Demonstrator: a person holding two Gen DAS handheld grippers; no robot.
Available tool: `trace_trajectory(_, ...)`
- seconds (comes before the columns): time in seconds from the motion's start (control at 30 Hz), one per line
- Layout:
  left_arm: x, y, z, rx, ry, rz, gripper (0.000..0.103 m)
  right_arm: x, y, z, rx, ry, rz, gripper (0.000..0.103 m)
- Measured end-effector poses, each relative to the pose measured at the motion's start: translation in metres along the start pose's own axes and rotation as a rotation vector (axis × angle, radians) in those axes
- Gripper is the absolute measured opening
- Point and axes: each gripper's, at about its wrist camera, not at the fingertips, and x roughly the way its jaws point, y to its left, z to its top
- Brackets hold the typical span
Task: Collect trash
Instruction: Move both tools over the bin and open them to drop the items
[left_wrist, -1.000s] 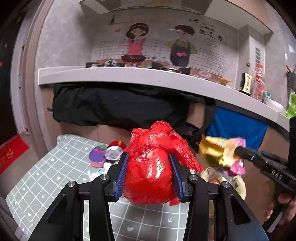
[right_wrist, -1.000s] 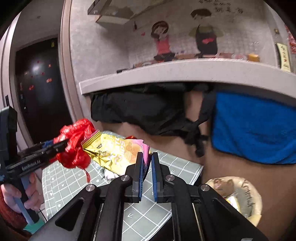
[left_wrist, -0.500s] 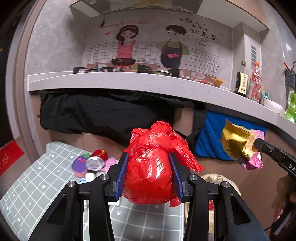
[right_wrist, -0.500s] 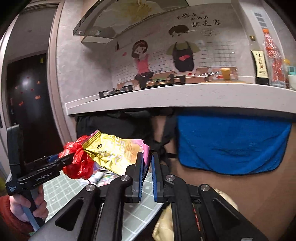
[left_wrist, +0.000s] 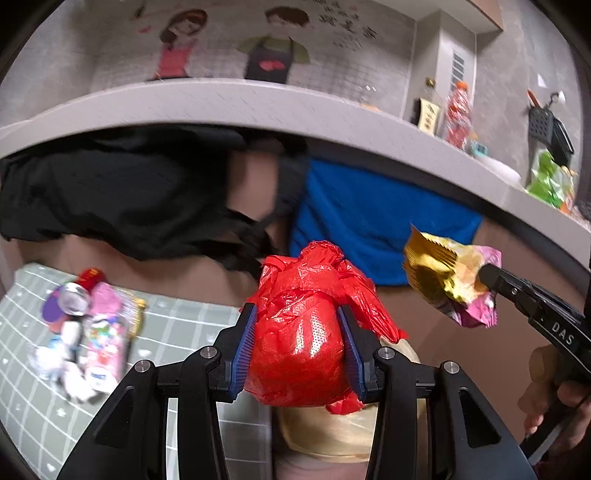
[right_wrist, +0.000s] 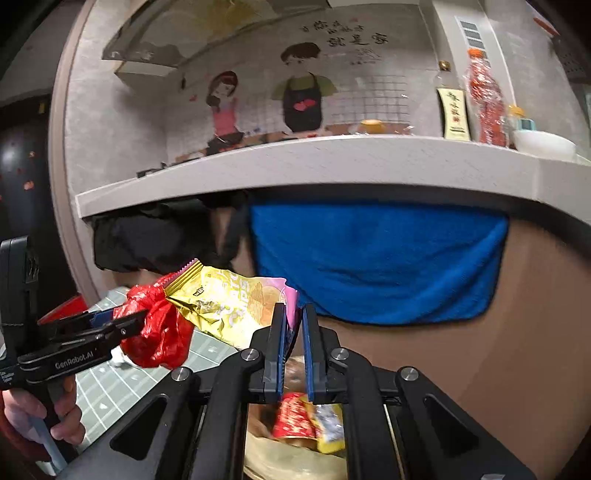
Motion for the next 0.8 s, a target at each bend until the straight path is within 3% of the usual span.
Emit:
trace_trajectory(0.43, 0.073, -0.018, -0.025, -0.014, 0.111, -0.056, 0.044, 0.04, -0.047, -0.041, 0.117, 0.098, -0.044, 0.008)
trace_trajectory(0.67, 0.119, -0.013, -0.045, -0.041, 0.243, -0.099, 0.045, 0.069, -0.065, -0.062, 0.187, 0.174, -0.044, 0.008)
trace_trajectory(0.8, 0.138, -0.003, -0.048, -0.074, 0.298, -0.154, 0.059, 0.096, -0.073, -0.076, 0.226, 0.257, -0.007, 0.015)
